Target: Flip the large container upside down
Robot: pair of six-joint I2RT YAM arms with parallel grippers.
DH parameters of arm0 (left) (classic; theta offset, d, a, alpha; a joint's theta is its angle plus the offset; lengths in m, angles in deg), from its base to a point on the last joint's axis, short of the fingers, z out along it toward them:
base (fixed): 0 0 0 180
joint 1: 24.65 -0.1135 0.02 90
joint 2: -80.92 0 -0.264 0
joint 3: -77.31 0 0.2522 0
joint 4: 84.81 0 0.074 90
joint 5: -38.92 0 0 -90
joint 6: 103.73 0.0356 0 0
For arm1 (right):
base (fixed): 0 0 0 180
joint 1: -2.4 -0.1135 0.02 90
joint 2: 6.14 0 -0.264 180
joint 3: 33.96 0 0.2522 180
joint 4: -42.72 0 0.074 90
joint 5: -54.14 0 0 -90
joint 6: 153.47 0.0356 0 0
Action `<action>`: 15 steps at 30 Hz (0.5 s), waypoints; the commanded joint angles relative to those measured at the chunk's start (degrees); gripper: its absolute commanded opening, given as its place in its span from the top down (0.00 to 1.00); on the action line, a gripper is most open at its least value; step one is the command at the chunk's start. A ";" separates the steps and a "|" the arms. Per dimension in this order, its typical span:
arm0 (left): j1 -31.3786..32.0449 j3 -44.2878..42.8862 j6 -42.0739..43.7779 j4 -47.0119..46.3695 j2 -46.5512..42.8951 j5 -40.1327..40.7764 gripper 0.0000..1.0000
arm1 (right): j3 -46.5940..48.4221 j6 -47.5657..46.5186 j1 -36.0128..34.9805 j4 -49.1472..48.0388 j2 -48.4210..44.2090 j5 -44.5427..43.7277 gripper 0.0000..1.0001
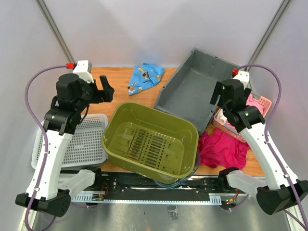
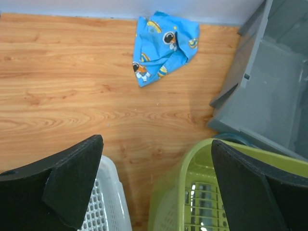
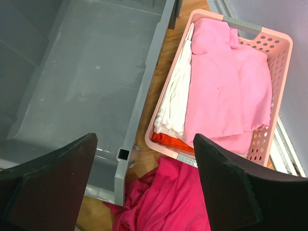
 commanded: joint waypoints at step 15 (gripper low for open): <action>-0.05 -0.44 -1.80 7.36 -1.98 -7.93 0.01 | -5.00 1.20 -0.93 -2.99 -5.01 -0.81 0.17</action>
